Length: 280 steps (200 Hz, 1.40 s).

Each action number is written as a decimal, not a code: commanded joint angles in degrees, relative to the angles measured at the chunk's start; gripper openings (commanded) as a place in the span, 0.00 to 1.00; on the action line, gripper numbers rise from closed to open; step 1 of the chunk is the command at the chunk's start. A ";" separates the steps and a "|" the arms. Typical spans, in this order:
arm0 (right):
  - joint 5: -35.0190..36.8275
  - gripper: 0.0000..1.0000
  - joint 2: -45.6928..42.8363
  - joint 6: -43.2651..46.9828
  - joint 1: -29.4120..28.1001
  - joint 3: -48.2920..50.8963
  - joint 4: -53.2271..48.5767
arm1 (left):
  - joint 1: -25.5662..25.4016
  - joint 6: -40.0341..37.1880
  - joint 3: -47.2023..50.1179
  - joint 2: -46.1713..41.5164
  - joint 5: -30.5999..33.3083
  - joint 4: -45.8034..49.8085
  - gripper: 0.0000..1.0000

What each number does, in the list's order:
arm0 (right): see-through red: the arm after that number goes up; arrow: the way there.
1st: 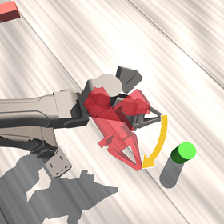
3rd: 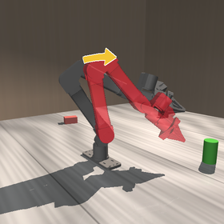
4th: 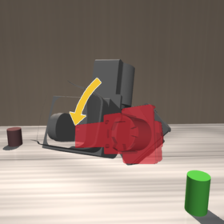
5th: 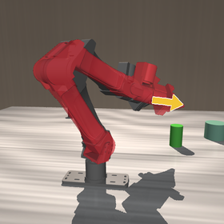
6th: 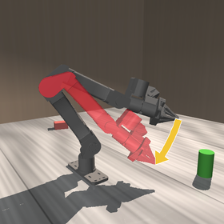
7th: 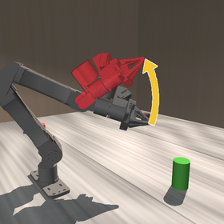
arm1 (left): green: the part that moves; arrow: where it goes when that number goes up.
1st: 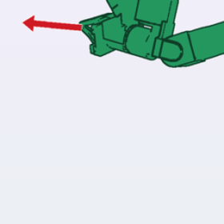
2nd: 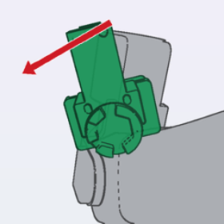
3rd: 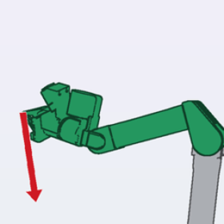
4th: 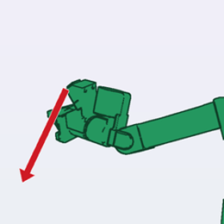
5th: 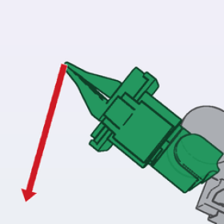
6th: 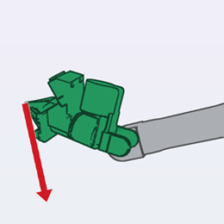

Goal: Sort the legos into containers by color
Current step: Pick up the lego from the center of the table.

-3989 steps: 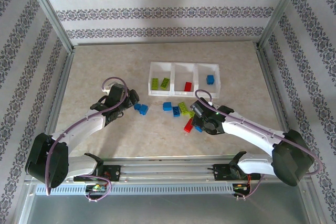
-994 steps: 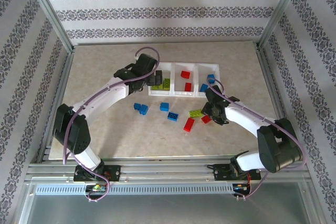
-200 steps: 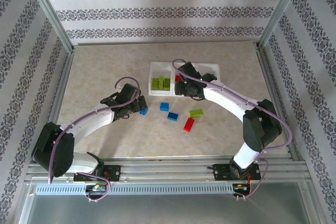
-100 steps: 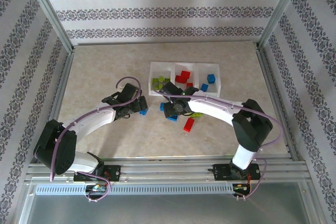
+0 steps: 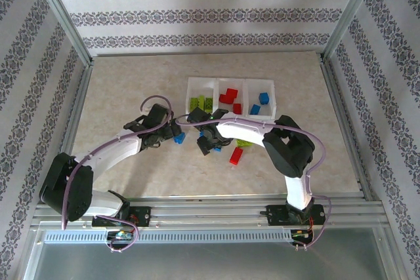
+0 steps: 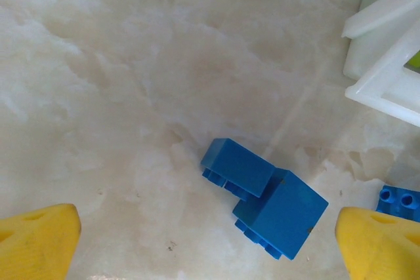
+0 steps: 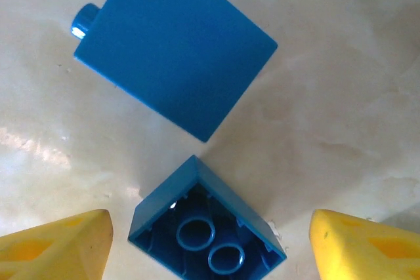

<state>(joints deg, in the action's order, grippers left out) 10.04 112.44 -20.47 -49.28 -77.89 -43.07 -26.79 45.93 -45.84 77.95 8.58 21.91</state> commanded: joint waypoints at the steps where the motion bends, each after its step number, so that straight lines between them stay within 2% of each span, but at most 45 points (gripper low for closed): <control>1: 1.00 0.78 1.71 1.57 0.13 -1.64 -1.76 | 1.37 1.51 1.30 -1.99 0.26 -0.86 1.00; 47: -3.57 0.73 2.11 2.02 0.32 -1.31 -0.89 | 2.13 1.88 2.25 -2.81 -0.06 -1.35 1.00; 102: -7.84 0.61 2.39 1.70 0.00 -1.04 -1.49 | 2.56 1.80 2.53 -2.83 -0.52 -1.52 1.00; 133: -8.05 0.52 1.90 1.13 -0.44 -0.69 -1.95 | 2.83 2.05 2.99 -3.07 -0.66 -1.82 1.00; 216: -8.88 0.36 3.66 -0.24 -1.35 -1.13 -0.71 | 3.21 2.38 3.15 -3.16 -0.84 -1.71 0.99; 280: -7.89 0.25 0.41 -0.77 -1.59 -1.06 -0.60 | 3.57 2.74 3.67 -3.86 -0.93 -1.61 1.00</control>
<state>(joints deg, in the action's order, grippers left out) 2.07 114.41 -20.62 -50.04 -78.50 -43.48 -24.18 47.68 -42.81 75.26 7.49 20.95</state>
